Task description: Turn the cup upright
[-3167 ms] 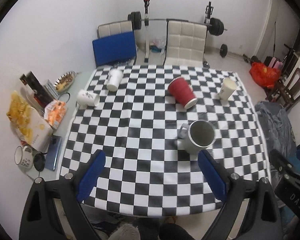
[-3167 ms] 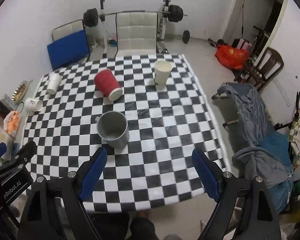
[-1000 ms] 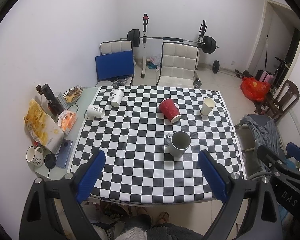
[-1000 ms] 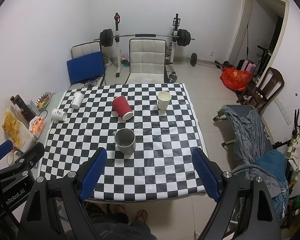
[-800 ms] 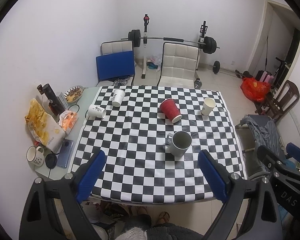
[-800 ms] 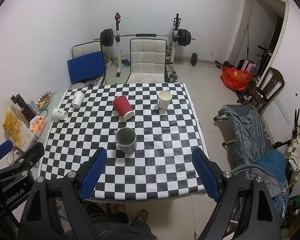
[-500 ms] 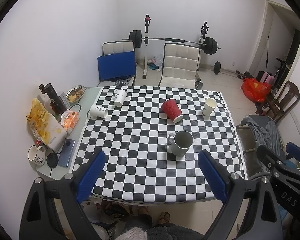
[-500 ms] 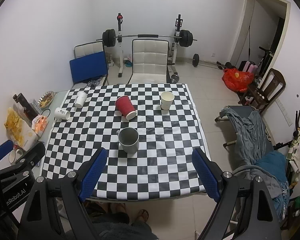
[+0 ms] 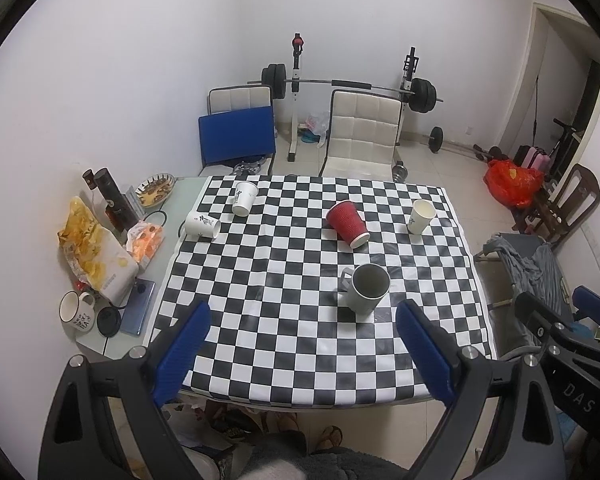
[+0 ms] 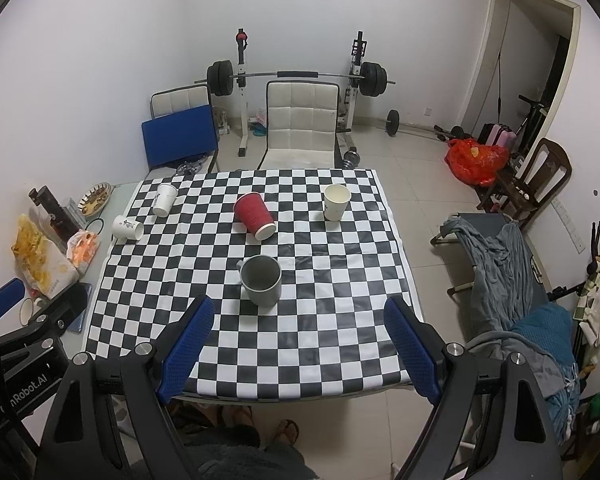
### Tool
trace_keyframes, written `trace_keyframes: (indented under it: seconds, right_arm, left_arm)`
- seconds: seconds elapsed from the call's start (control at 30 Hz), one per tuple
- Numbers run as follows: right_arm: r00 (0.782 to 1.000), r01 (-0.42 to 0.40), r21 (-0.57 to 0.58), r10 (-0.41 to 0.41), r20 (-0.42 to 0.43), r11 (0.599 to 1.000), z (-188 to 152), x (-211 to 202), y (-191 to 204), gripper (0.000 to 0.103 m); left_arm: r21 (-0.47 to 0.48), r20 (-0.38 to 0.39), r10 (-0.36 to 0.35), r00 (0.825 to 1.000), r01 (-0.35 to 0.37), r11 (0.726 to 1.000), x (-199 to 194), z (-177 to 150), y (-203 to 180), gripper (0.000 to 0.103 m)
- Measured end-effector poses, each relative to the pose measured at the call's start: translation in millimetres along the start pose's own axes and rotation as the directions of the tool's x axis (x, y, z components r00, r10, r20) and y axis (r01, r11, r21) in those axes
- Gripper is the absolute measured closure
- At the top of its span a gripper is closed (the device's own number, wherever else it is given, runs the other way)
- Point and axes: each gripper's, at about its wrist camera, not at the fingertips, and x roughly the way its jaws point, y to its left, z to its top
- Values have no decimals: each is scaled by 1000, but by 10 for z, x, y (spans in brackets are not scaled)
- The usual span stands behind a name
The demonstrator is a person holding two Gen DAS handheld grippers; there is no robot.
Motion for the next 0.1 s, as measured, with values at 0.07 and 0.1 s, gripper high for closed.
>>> trace_keyframes:
  seconds: [0.07,0.1]
  right_arm:
    - [1000,1,-1,-1,1,1000,-4,-12,25,15]
    - [1000,-1,-2,1,1,1000,-4,-12,26,15]
  left_arm:
    - [-3,-1,-3,1000,3,1000,-10,-4,-5,9]
    - [1,0,-4,1000,4,1000,-9,1,2,9]
